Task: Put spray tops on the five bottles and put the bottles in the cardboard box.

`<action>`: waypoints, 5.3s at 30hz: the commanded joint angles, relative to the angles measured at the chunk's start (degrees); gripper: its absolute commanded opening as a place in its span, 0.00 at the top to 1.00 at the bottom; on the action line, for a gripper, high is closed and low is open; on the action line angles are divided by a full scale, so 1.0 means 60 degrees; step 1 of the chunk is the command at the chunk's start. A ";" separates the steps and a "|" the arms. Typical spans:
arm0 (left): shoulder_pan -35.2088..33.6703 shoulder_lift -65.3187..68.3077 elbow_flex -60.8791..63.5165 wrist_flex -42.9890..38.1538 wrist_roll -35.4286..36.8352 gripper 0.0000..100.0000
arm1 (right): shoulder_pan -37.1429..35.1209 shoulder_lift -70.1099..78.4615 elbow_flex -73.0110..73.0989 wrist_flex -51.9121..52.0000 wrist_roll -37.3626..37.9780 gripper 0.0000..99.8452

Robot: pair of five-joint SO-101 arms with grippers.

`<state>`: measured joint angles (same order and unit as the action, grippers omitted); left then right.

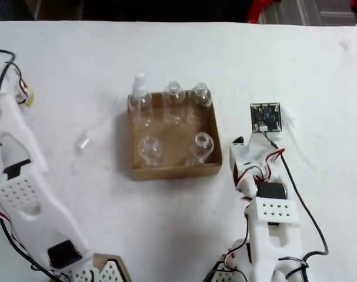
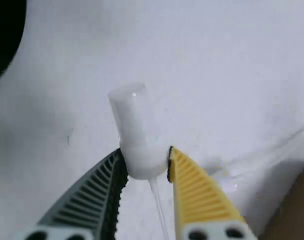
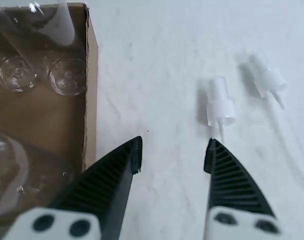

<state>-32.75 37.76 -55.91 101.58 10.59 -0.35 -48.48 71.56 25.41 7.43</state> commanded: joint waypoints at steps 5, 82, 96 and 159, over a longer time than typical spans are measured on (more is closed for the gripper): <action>0.1297 0.0183 0.1700 0.0044 -0.7443 0.98 | -0.0081 -0.0037 -0.0103 -0.0183 0.0117 0.82; 0.1824 0.3114 -0.0190 -0.0659 -0.6168 0.96 | -0.0315 0.0007 -0.0088 -0.0168 0.0117 0.82; 0.1824 0.2234 -0.2813 0.0176 -0.6081 0.98 | -0.0271 -0.0022 -0.0088 -0.0168 0.0117 0.82; 0.8095 -0.6571 0.7341 -1.1385 -0.0234 0.98 | 0.0623 0.0007 0.0821 -0.2396 0.0103 0.82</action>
<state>16.66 -1.19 -12.92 34.86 9.80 2.90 -48.48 76.84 12.22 7.43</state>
